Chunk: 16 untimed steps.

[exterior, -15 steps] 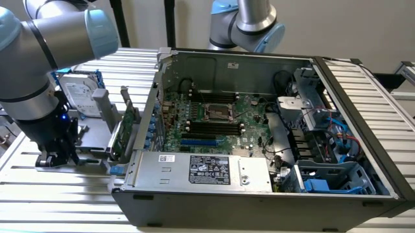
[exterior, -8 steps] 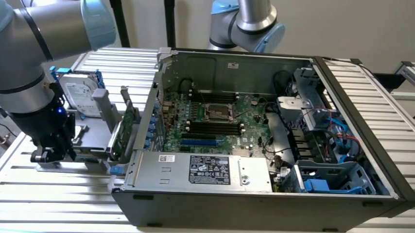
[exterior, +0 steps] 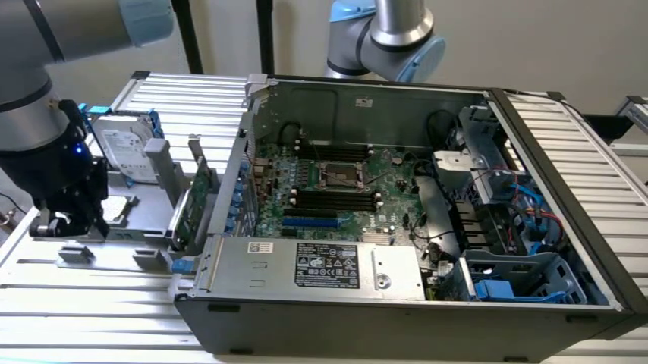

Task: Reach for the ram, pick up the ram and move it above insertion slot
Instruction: 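Pick up the ram and move it above insertion slot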

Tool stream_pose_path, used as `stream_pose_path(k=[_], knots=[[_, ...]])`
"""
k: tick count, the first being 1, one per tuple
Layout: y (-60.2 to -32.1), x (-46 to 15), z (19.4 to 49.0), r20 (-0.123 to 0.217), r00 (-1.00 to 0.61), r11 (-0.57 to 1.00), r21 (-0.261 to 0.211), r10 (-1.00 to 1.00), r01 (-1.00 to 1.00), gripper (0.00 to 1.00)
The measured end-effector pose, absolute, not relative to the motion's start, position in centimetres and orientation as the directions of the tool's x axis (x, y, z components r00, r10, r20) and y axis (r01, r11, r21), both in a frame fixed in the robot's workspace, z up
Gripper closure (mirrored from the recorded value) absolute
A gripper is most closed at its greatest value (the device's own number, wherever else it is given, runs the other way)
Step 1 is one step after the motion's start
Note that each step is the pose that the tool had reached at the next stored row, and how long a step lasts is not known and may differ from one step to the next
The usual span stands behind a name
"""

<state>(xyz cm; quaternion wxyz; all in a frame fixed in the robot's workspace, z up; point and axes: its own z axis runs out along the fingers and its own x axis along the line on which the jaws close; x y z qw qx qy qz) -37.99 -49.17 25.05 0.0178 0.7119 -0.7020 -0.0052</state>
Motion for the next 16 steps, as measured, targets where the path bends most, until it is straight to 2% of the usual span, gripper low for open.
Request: stream_pose_path(k=[16], knots=[[-49.2,-35.0,31.8,0.002,0.023,-0.023,0.032,-1.0,-0.999,0.87]])
